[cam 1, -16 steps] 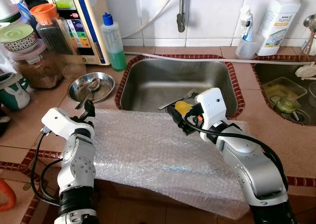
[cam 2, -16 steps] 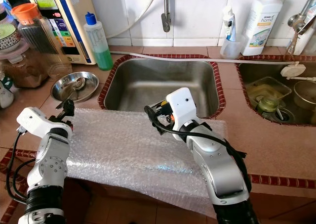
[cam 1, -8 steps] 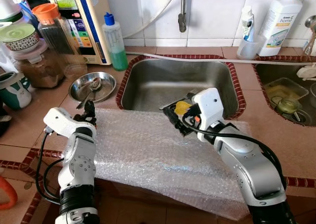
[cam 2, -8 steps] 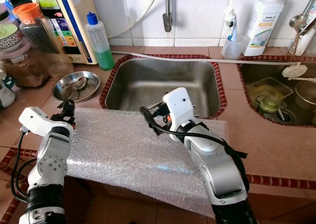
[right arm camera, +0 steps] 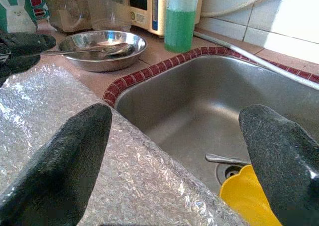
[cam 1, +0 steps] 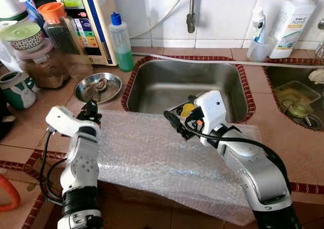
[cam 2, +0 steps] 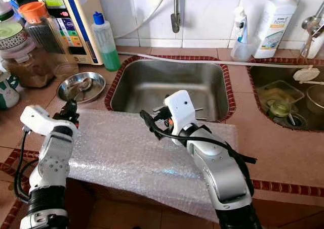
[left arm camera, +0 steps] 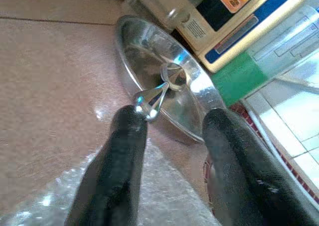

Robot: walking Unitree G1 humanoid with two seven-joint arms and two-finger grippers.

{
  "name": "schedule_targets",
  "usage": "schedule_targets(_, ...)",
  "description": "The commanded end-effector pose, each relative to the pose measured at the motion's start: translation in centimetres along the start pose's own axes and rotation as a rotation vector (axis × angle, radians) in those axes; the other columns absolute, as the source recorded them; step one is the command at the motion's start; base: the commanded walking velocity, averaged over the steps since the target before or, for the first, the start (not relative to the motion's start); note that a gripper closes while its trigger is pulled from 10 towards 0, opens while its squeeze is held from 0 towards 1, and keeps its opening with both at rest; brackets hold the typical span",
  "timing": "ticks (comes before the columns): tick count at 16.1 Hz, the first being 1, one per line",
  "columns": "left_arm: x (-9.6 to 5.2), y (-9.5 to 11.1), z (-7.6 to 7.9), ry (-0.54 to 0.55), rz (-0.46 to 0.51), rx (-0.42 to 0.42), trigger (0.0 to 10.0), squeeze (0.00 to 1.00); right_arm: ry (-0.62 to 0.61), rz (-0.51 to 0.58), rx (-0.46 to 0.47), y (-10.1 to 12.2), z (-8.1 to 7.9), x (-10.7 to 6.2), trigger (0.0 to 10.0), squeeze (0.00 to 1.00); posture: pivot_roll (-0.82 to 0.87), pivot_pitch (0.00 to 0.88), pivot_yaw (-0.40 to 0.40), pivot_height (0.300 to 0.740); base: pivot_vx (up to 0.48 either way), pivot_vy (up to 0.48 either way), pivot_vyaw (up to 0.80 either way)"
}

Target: Kitchen organization

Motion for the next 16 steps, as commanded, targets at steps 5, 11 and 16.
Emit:
schedule_targets(5,0.1,0.9,0.3,-0.017,0.026,-0.004,0.0,0.00,0.028,0.033,-0.014,0.9,-0.6,0.1,10.0,0.00,-0.25,0.100,0.116,0.740,0.000,0.000,0.00)
schedule_targets(11,0.1,2.1,-0.2,0.006,0.068,0.010,0.0,0.00,0.028,0.031,-0.017,0.8,-0.6,0.1,10.0,0.00,-0.25,0.093,0.114,0.740,0.000,0.000,0.00)
schedule_targets(16,0.1,3.5,1.5,-0.069,0.124,-0.050,0.0,0.00,0.027,0.034,-0.016,0.8,-0.5,0.2,10.0,0.00,-0.24,0.092,0.115,0.740,0.000,0.000,0.00)
Point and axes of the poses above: a point about 5 cm out from each wrist's last joint towards the gripper, its own x axis pointing out of the wrist towards the gripper, its own y axis along the axis of the wrist's last joint, z = x × y, the point moved 5 cm from there along x, pointing out of the wrist towards the gripper, and after that the axes turned 5 degrees about x, right-handed, at the moved point
